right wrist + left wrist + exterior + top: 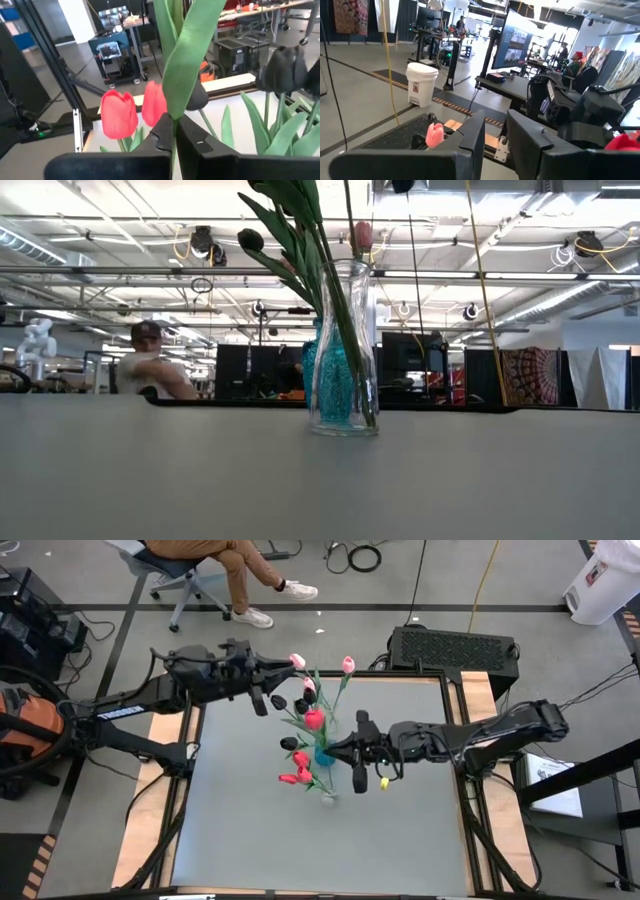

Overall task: Sort flowers into vase by color
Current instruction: Put the red tulip into the bottom transparent vase

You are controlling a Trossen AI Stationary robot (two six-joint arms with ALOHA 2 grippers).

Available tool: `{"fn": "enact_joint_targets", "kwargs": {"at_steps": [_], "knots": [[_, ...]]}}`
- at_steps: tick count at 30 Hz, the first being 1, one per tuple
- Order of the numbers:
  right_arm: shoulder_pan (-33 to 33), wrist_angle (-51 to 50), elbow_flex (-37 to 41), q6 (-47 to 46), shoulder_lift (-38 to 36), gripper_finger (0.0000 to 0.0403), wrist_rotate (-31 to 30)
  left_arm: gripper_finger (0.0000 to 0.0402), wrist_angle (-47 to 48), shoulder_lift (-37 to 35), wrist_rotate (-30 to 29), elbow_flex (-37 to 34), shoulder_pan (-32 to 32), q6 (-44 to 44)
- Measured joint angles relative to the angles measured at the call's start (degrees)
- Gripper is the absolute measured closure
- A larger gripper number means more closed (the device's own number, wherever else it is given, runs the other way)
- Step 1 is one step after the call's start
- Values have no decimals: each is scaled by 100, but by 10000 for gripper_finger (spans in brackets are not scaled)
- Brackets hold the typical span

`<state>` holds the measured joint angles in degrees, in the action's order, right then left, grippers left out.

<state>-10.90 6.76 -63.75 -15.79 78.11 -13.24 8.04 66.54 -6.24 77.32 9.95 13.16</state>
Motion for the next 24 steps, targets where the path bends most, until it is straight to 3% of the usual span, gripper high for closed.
{"fn": "enact_joint_targets", "kwargs": {"at_steps": [24], "knots": [[-9,172,0,475,550,398,357,314,25,2,0,0,-152,5]]}}
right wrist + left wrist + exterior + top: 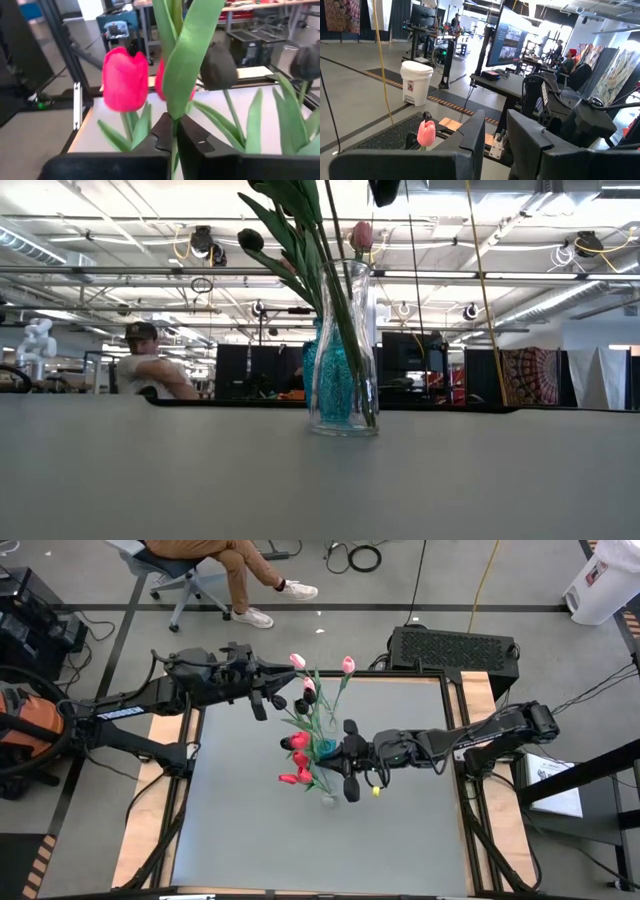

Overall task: Sort flowers into vase by color
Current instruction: Put the red tulip into the bottom transparent vase

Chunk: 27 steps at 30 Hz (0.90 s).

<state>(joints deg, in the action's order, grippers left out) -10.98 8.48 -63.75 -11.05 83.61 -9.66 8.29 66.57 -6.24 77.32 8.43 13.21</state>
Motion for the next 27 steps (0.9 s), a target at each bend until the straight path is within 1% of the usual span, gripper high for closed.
{"fn": "enact_joint_targets", "kwargs": {"at_steps": [6,16,22,27], "knots": [[0,-3,0,124,-36,357,100,314,37,0,-2,0,0,-2],[0,-136,0,122,-35,254,100,314,186,0,-6,0,0,-3],[0,-426,-2,124,-131,198,100,314,173,0,-31,0,0,-4],[0,-888,-7,127,-391,168,84,314,173,0,-48,0,0,-4]]}}
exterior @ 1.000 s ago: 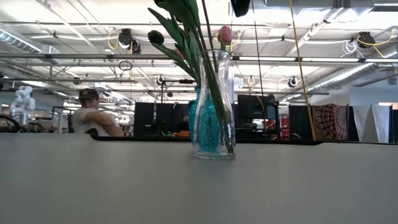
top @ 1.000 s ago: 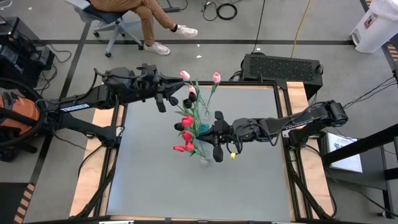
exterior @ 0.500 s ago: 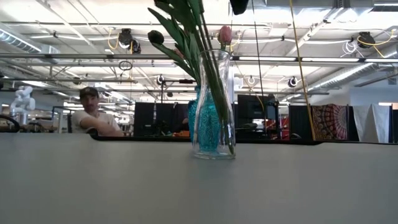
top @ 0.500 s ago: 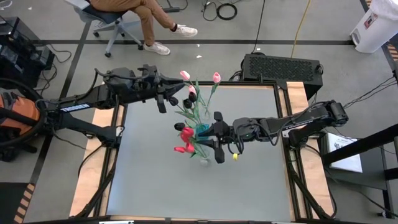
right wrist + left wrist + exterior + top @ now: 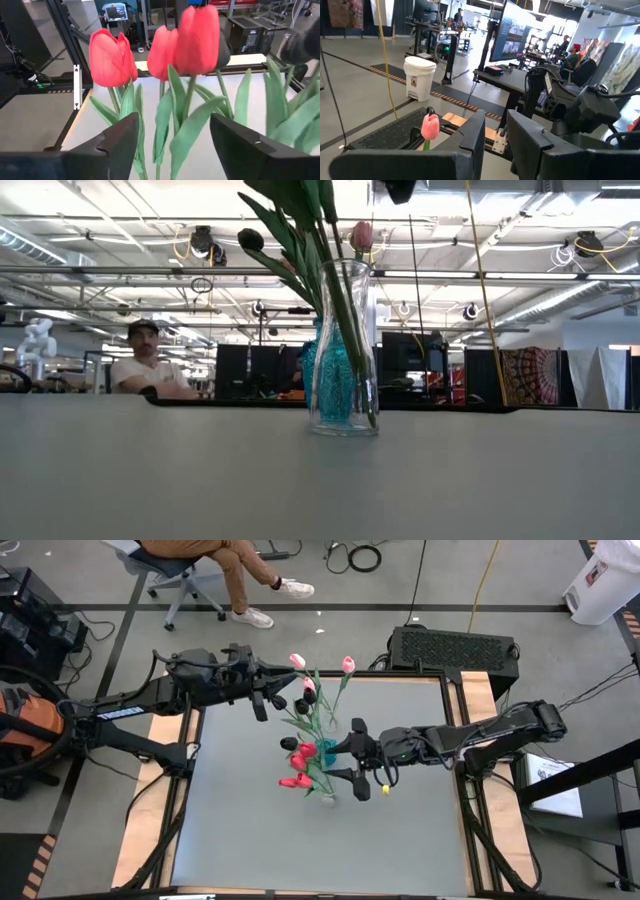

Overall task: Sort flowers into vase by color
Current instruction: Put the red tulip into the bottom transparent vase, then return to Home Position

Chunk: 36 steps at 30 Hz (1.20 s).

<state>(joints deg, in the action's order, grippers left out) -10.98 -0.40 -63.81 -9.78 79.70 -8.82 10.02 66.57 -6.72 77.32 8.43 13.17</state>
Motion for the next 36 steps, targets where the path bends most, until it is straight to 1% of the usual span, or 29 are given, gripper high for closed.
{"fn": "enact_joint_targets", "kwargs": {"at_steps": [4,11,14,19,23,26,31,36], "knots": [[0,-147,2,14,-231,157,-11,314,0,0,-83,0,2,-4],[0,-169,2,41,-648,156,-26,314,99,-105,-189,-1,4,-174],[15,-211,2,43,-884,156,-31,314,418,-282,-366,-2,4,-305],[68,-296,2,42,-1352,156,-42,314,1271,-721,-851,-2,4,-314],[162,-770,2,42,-1777,156,-70,315,1969,-1135,-1182,-2,4,-313],[201,-1332,2,-63,-2140,156,-328,318,2505,-1440,-1455,-2,4,-302],[203,-2125,2,-293,-2809,156,-1074,331,3246,-1935,-2054,-2,7,-147],[203,-2682,2,-108,-3503,156,-1683,343,4049,-2386,-2704,-42,7,156]]}}
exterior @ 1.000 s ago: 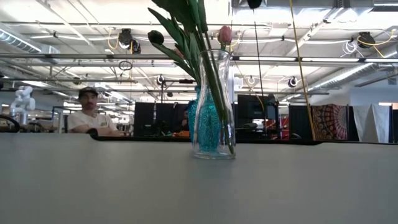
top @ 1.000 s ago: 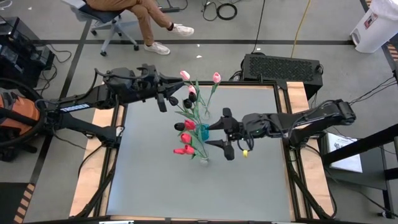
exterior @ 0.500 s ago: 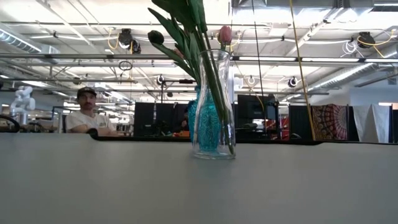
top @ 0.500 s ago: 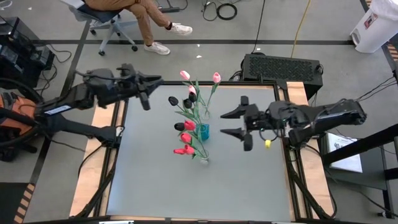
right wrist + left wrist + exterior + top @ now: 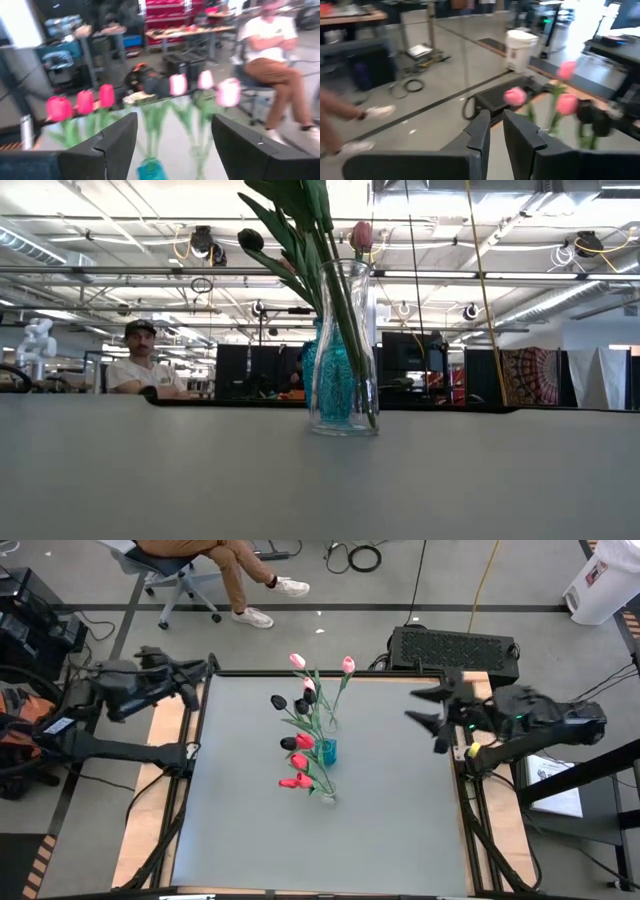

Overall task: Sort flowers into vase by color
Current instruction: Return to Home Position

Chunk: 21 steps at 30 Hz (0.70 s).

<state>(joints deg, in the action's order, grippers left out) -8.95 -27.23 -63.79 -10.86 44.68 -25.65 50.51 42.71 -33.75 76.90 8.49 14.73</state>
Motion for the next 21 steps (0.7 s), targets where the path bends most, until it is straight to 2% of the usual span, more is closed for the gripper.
{"fn": "enact_joint_targets", "kwargs": {"at_steps": [3,6,12,17,21], "knots": [[0,-297,0,82,-402,156,-383,345,370,-382,-404,-244,0,380],[0,-472,0,203,-817,156,-462,346,569,-823,-655,-605,0,701],[0,-676,186,145,-1585,156,-498,346,505,-1678,-732,-1529,0,942],[0,-556,1065,-433,-2281,156,-948,346,444,-2202,-898,-2327,0,1209],[0,207,2150,-816,-2794,156,-1202,346,392,-2519,-999,-2898,0,1513]]}}
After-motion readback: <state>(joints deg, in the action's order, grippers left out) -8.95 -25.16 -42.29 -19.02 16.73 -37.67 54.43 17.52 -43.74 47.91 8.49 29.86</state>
